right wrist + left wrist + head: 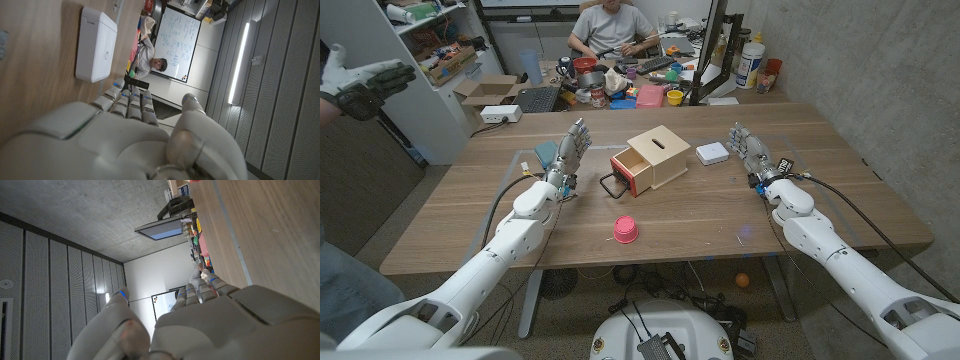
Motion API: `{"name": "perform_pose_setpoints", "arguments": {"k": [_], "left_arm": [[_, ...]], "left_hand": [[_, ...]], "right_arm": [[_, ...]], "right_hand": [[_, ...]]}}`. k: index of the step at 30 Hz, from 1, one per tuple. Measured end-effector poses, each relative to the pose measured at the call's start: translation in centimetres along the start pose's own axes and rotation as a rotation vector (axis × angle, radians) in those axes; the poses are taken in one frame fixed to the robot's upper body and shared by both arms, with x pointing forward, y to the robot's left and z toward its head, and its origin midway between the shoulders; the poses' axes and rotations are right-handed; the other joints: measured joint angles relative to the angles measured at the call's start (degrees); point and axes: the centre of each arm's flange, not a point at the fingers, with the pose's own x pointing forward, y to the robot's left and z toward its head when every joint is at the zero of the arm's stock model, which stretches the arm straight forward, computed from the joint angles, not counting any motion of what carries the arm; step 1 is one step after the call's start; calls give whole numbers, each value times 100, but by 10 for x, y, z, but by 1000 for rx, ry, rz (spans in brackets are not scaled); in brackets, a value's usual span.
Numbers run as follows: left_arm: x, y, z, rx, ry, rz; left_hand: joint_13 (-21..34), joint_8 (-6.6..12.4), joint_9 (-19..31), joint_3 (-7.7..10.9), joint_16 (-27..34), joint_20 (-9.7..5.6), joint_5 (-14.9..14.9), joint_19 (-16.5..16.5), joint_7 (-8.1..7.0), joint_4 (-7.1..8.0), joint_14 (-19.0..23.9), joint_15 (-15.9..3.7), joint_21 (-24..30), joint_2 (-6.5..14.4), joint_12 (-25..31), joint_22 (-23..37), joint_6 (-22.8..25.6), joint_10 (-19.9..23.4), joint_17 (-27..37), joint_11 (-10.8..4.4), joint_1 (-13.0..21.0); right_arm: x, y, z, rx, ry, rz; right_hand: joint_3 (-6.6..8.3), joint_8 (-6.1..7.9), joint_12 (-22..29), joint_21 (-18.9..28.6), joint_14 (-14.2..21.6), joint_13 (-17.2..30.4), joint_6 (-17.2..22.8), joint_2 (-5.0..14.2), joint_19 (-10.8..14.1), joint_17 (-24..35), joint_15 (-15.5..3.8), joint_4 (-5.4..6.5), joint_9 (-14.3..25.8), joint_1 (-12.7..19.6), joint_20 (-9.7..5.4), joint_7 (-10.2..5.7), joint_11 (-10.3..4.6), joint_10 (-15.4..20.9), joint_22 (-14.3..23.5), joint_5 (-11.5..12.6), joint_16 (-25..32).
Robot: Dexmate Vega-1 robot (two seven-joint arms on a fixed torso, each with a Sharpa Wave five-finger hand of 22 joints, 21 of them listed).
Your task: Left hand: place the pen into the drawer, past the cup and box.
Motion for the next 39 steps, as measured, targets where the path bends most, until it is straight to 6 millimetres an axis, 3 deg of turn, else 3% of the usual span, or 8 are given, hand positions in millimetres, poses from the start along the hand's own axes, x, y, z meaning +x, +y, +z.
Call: {"name": "perform_pose_setpoints", "arguments": {"k": [10,18,19,26,27,35,39], "left_arm": [[-2,-2,-1,44,9,-4],[-10,-2,8,147,-18,-20],[-20,1,14,182,-26,-33],[-21,0,23,259,-81,-25],[-44,14,28,323,-70,-47],[-65,26,39,452,-106,-44],[-65,27,39,482,-113,-24]], "left_hand": [[10,22,7,23,0,0,0,0,-1,-23,2,-1,0,45,0,0,0,19,-1,-18,91],[10,45,6,173,0,52,21,53,-43,-223,46,-45,-23,189,66,-1,123,158,-1,-71,466],[10,66,6,198,0,52,21,53,-61,-247,50,-41,-39,214,66,-1,151,181,-1,-76,519],[10,151,6,375,44,116,21,220,-137,-650,402,-102,-46,373,129,-1,529,543,-1,-208,1186],[28,155,6,410,44,135,21,241,-149,-685,447,-108,-46,398,151,-1,581,602,-1,-226,1272],[37,199,6,518,44,101,18,351,-201,-985,698,-219,-90,462,171,26,815,876,-17,-340,1746],[57,283,31,559,65,306,-55,444,-252,-1227,969,-257,-90,452,285,26,1185,1297,-17,-428,2150]], "right_arm": [[1,1,-1,1,2,-3],[-1,7,-2,5,3,1],[-2,9,-2,1,2,6],[-8,23,-3,18,-1,16],[-9,21,-5,-2,8,-20],[-17,41,-8,3,7,-26],[-22,51,-12,17,10,-12]], "right_hand": [[0,0,0,0,0,27,-1,0,0,2,0,0,-1,0,0,0,0,0,-1,0,0],[0,0,0,-28,-1,26,-1,1,-24,1,-1,0,-1,-1,23,0,0,-1,-1,0,0],[0,0,0,-29,-1,26,-1,1,-43,1,-1,0,-1,-1,42,0,0,-1,-1,0,0],[-1,0,0,-48,-1,26,-1,2,-43,1,-1,0,-1,-2,42,0,-1,-1,-1,0,0],[-1,0,0,-48,-1,26,-1,1,-43,1,-1,0,-1,-2,42,0,-1,-1,-1,0,0],[-1,0,0,-82,-1,25,8,2,-43,0,-1,0,-1,-2,42,-52,-1,-1,-1,-1,0],[-1,0,0,-91,-1,25,8,2,-43,0,-1,0,-1,-2,42,-52,-1,-1,-2,-1,0]]}}
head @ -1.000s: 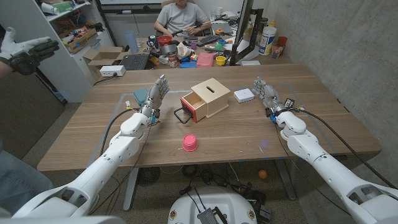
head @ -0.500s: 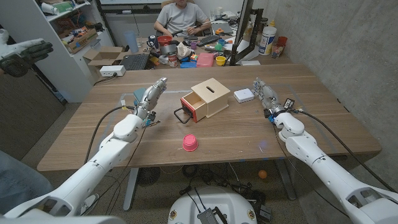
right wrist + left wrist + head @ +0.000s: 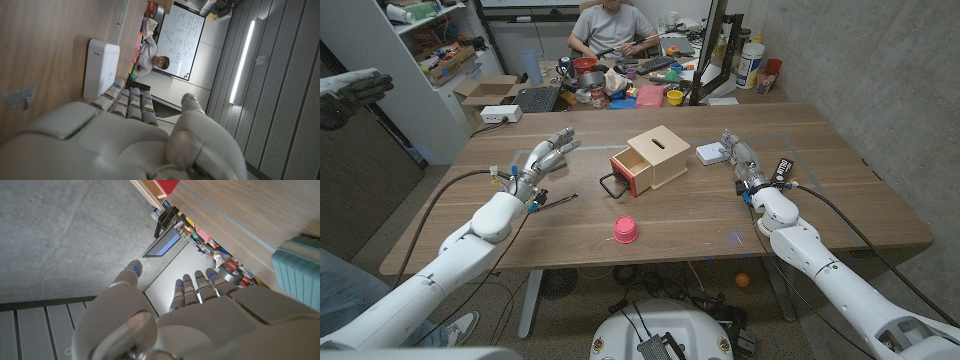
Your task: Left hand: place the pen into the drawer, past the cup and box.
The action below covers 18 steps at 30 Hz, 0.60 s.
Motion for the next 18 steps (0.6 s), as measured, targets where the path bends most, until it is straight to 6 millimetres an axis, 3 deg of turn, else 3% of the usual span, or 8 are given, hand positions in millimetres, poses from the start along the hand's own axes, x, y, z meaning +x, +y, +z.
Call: {"name": "perform_pose_setpoints", "arguments": {"k": [3,4,6,8,12,18], "left_arm": [[0,5,-9,48,48,47],[-38,24,13,176,50,-10],[-39,29,6,212,88,26],[-54,20,25,249,78,-1],[-68,15,31,359,134,39],[-86,4,41,539,205,88]], "left_hand": [[30,115,3,-8,81,212,-87,195,6,-55,428,64,0,-33,130,27,522,594,11,-21,223],[32,121,3,-8,86,263,-103,246,14,-55,536,87,0,-54,162,27,639,737,15,-14,242],[33,161,3,-8,114,344,-123,328,29,-55,729,115,0,-67,182,27,834,974,17,-2,293],[56,195,3,-28,126,407,-163,391,46,-85,899,120,21,-85,223,27,1020,1163,12,13,416],[59,249,3,-16,127,474,-209,458,103,-157,1105,192,35,-155,265,27,1381,1495,0,59,644],[49,293,3,8,122,660,-253,271,150,-181,1190,277,-45,-225,265,26,1625,1721,0,81,775]], "right_arm": [[-4,8,-3,10,3,11],[-6,5,-5,-19,4,-50],[-8,7,-6,-15,6,-47],[-10,9,-8,-18,8,-55],[-14,14,-13,-13,13,-60],[-18,18,-16,-6,10,-62]], "right_hand": [[0,0,0,-3,0,0,0,0,0,0,0,0,0,0,0,0,0,0,0,0,0],[-3,0,0,-22,0,0,0,0,0,0,0,-3,0,0,0,0,0,0,0,0,0],[-17,0,0,-22,0,0,0,0,0,0,0,-17,0,0,0,0,0,0,0,0,0],[-17,0,0,-22,0,0,0,0,0,0,0,-17,0,0,0,0,0,0,0,0,0],[-17,0,0,-22,0,-1,0,0,0,0,0,-17,0,0,0,0,0,0,0,0,0],[-17,0,0,-44,0,-1,0,0,-42,-1,0,-16,0,0,42,1,0,0,0,0,0]]}}
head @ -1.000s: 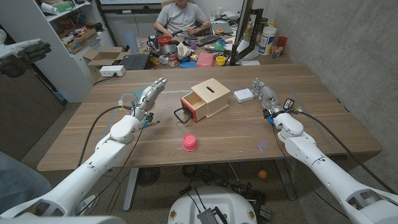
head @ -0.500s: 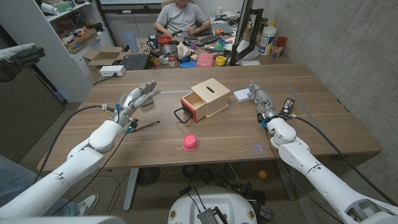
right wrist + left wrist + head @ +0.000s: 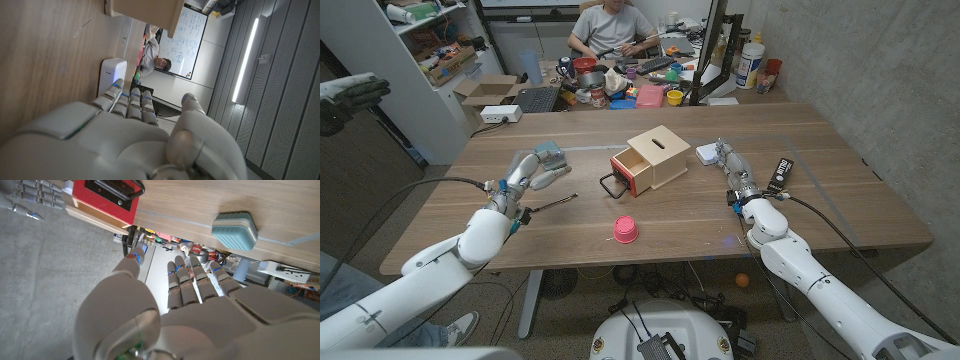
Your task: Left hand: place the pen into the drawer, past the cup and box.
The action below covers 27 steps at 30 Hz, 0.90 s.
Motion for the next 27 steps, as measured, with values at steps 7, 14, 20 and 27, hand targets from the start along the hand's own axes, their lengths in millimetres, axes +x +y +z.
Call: {"name": "perform_pose_setpoints", "arguments": {"k": [7,14,20,27], "left_arm": [[-18,-6,23,144,25,20],[-24,-5,46,318,59,21],[-17,1,54,505,157,-35],[-8,9,55,638,279,-99]], "left_hand": [[-19,118,-17,-124,-22,18,-120,-18,61,108,169,13,0,-57,22,24,572,459,16,46,-12],[-34,144,-16,-160,-43,17,-162,-18,151,143,244,-2,0,-70,45,27,867,702,0,152,-24],[-60,45,-31,-210,-128,181,-211,-183,289,194,139,101,-82,-92,-73,27,791,621,0,293,-47],[-89,-201,-27,-255,-235,444,-276,-516,507,207,-131,370,-204,-115,-340,10,568,394,0,520,-70]], "right_arm": [[-3,1,0,7,-12,0],[-4,0,2,16,-26,-2],[-5,-2,11,25,-56,-5],[-5,-5,19,33,-79,-9]], "right_hand": [[-2,0,0,0,0,0,-20,0,0,0,0,2,0,0,0,-20,0,0,0,0,0],[-24,0,0,-37,0,-1,-21,0,0,0,0,24,0,0,0,-20,0,0,21,0,0],[-47,0,0,-44,0,-1,3,-33,0,29,0,48,0,-34,0,-44,0,0,29,0,0],[-89,0,0,-63,0,-1,22,-12,-20,29,0,42,0,-64,20,-63,0,0,29,0,0]]}}
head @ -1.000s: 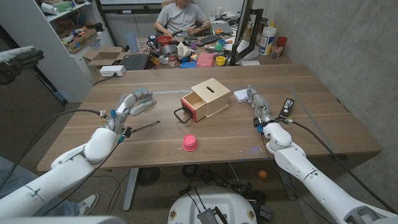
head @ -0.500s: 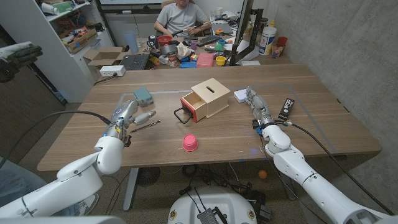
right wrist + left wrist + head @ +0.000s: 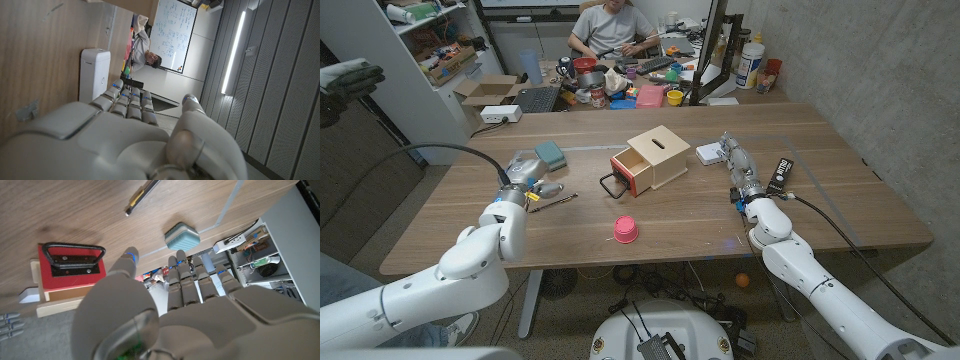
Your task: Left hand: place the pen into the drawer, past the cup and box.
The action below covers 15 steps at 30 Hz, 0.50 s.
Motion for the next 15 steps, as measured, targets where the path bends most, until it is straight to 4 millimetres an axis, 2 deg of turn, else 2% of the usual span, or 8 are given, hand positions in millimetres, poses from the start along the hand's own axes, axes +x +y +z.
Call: {"name": "perform_pose_setpoints", "arguments": {"k": [3,8,14,15], "left_arm": [[3,1,2,38,26,-27],[6,-4,4,82,62,-38],[4,-20,9,101,77,-56],[4,-13,7,117,96,-12]], "left_hand": [[0,-66,0,-17,-21,0,-15,-100,-27,-17,-74,69,-5,-8,-66,0,-119,-73,0,73,8],[0,-108,0,-23,-21,22,-15,-140,-29,-23,-100,59,-5,2,-107,0,-135,-87,0,61,154],[0,-137,-1,-12,-21,22,-15,-140,-29,-81,-100,59,-5,-1,-109,0,-135,-86,0,61,275],[0,-151,0,-3,-21,22,-15,-140,-29,-90,-93,52,-5,-14,-109,0,-135,-86,0,61,288]], "right_arm": [[0,-1,2,5,-8,-1],[0,-1,4,12,-18,-2],[0,0,5,18,-28,2],[0,1,5,21,-29,2]], "right_hand": [[-22,0,0,-25,0,0,0,-32,0,0,0,22,0,-29,0,0,0,0,0,0,0],[-22,0,0,-25,0,0,0,-32,0,-1,0,22,0,-29,0,0,0,0,0,0,0],[-22,0,0,-25,0,0,15,-32,0,-1,0,23,0,-29,0,-15,0,0,0,0,0],[-22,0,0,-25,0,0,21,-32,0,-1,0,22,0,-29,0,-21,0,0,0,0,0]]}}
